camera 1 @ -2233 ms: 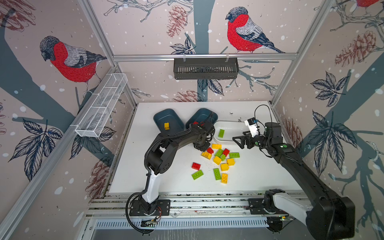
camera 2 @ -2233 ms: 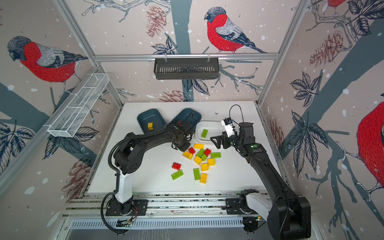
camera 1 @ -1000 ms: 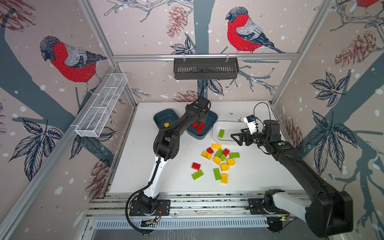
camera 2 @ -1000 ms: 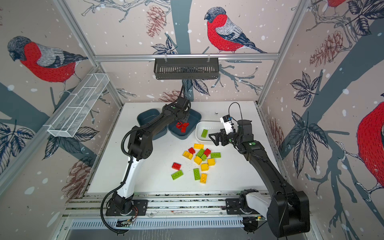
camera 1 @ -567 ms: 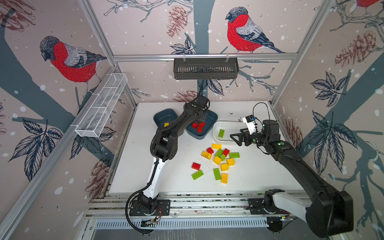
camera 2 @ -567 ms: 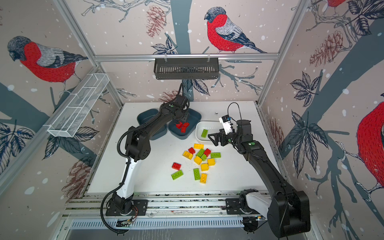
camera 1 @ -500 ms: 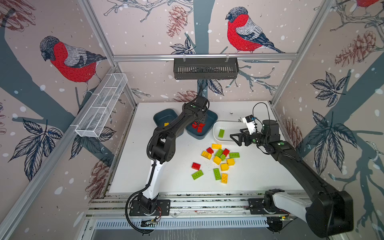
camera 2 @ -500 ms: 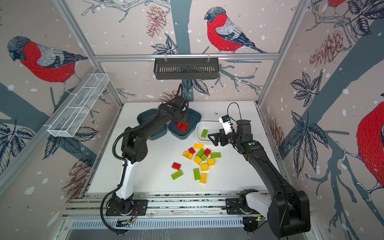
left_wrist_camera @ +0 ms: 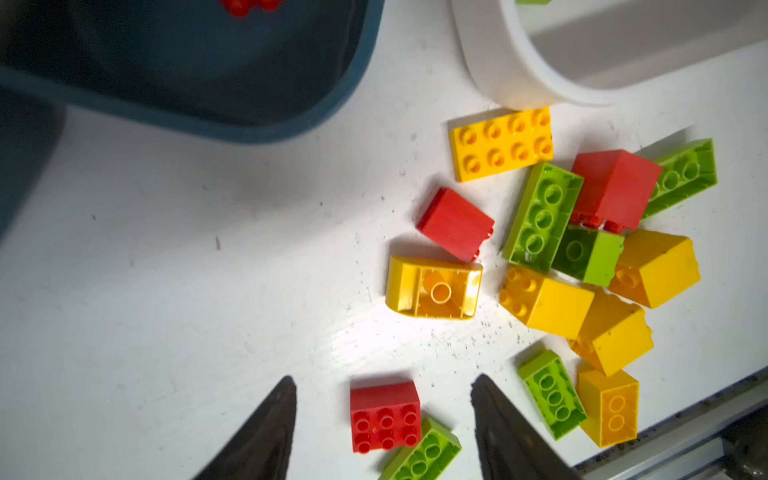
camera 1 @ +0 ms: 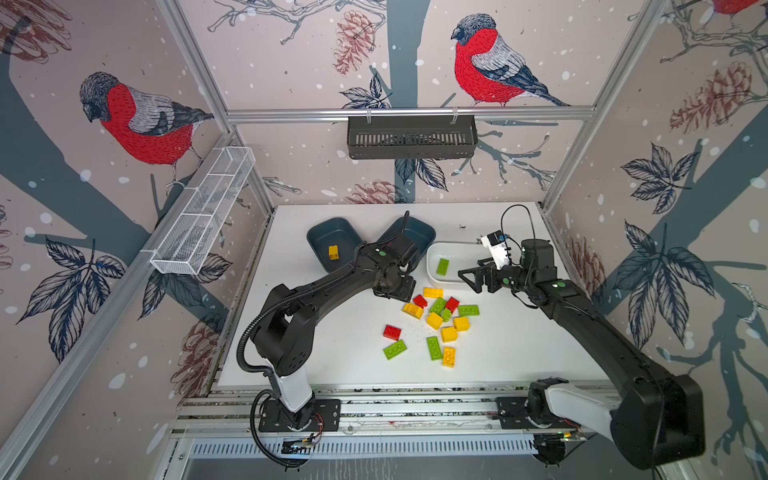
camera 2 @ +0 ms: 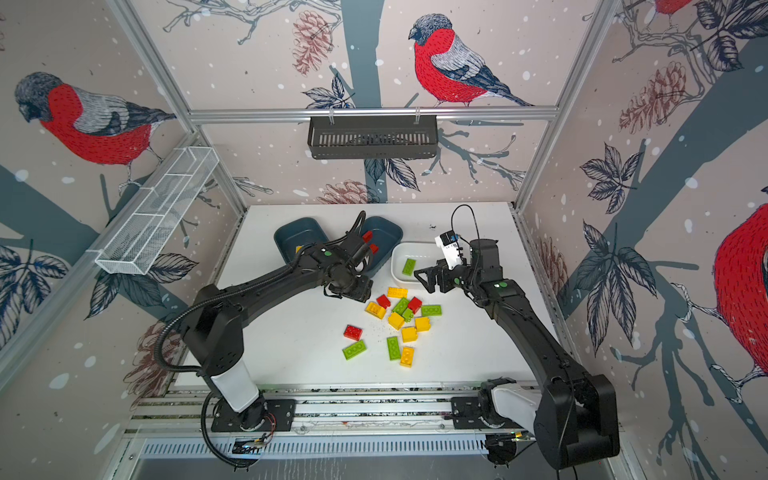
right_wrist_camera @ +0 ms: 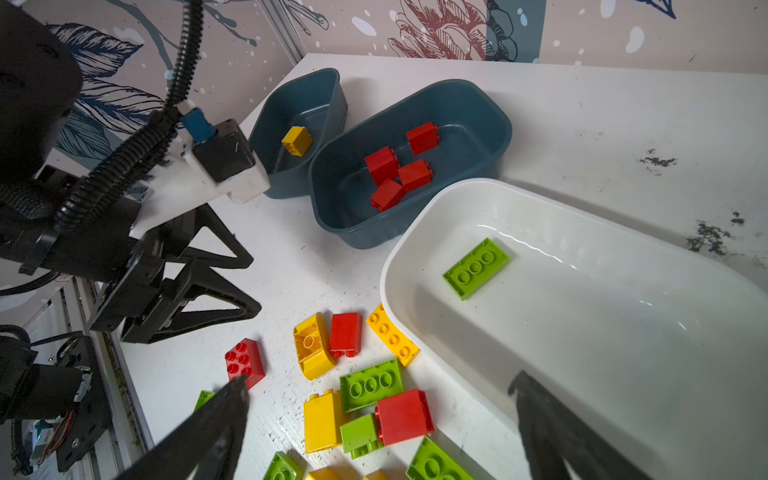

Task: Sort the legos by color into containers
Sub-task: 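Move the left gripper down to the red bricks nearest the robot, then grasp a red brick with the left gripper and lift it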

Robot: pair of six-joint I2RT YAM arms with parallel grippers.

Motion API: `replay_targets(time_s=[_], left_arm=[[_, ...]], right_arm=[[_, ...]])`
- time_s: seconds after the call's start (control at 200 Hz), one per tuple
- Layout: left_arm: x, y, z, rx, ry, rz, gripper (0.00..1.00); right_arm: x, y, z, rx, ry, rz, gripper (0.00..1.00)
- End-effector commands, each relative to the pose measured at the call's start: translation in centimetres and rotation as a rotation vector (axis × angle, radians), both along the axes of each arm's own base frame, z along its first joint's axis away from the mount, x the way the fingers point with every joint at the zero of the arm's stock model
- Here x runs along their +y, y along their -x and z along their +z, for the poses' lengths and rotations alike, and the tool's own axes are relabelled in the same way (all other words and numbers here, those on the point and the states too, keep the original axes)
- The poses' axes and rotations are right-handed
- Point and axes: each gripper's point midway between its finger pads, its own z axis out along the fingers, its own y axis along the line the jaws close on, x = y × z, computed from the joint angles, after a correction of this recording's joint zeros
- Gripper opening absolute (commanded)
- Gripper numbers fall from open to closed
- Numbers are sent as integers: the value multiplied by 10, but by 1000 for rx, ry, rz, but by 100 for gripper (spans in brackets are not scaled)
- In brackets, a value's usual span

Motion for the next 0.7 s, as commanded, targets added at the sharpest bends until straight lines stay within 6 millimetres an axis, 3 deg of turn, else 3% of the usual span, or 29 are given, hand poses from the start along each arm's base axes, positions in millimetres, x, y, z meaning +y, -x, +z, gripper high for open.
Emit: replay_targets(time_s=[0.0, 0.245, 0.345, 0.42, 0.55, 0.695], left_arm=[[11, 17, -3, 77, 27, 187, 66], [6, 20, -9, 170, 169, 593, 66], [25, 20, -12, 165, 87, 727, 67], [31, 27, -19, 198, 51, 811, 66], [9, 47, -32, 273, 121, 891, 67], [17, 59, -42, 262, 93, 1027, 66]], right_arm=[[4, 3, 1, 0, 1, 24, 99], [13, 9, -4, 27, -5, 54, 99], [14, 10, -4, 34, -11, 54, 99], [16, 11, -3, 42, -19, 53, 99], [21, 11, -3, 49, -37, 63, 99], [26, 2, 4, 35, -54, 74, 99]])
